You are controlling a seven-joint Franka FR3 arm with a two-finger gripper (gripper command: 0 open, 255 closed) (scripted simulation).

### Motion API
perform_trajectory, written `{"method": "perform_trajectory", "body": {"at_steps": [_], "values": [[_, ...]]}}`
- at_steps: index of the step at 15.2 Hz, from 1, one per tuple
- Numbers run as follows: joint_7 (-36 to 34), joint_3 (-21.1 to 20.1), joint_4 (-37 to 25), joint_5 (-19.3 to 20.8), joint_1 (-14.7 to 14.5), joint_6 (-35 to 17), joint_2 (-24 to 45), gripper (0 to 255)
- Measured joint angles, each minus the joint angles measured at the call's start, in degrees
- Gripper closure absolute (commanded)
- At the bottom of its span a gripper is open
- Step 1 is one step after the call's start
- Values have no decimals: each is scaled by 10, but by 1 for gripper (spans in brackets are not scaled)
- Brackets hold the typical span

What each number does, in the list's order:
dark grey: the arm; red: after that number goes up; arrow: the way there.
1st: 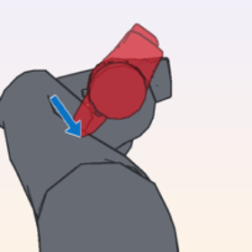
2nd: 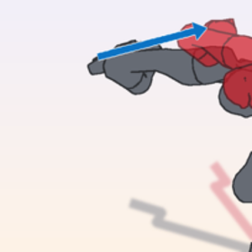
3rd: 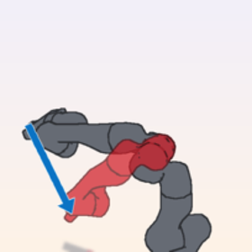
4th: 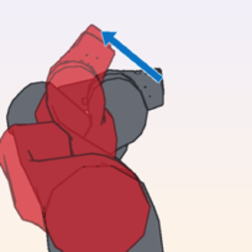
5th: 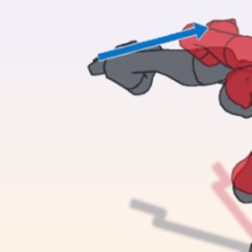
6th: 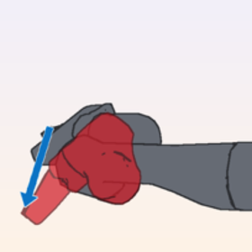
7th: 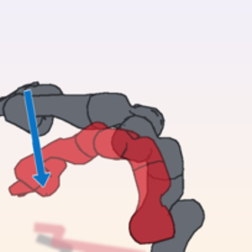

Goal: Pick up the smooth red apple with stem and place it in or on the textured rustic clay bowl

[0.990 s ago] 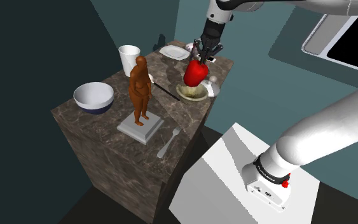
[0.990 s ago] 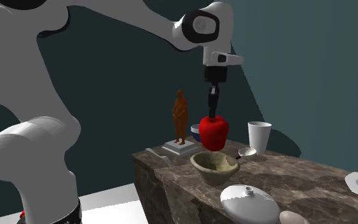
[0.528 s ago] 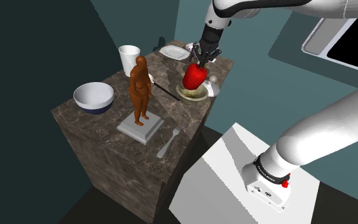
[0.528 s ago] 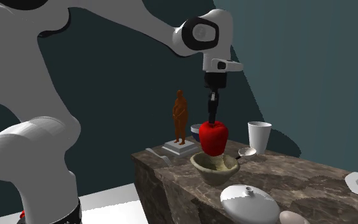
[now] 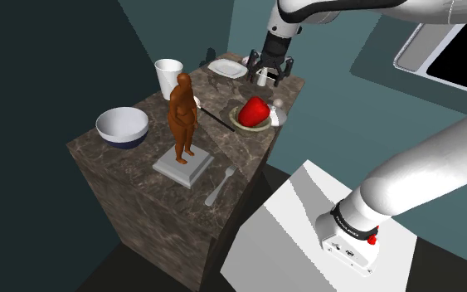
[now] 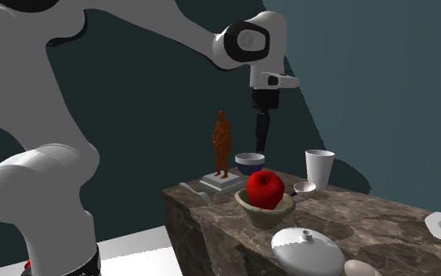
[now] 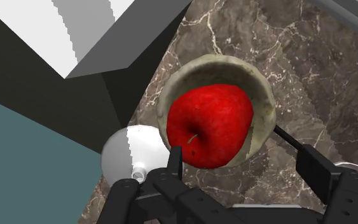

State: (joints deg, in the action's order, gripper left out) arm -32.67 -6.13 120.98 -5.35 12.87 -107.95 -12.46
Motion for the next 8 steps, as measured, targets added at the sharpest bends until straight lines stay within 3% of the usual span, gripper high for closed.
{"method": "perform_trajectory", "body": {"at_steps": [8], "values": [[-1,4,-68,2,2,71,-3,0]]}}
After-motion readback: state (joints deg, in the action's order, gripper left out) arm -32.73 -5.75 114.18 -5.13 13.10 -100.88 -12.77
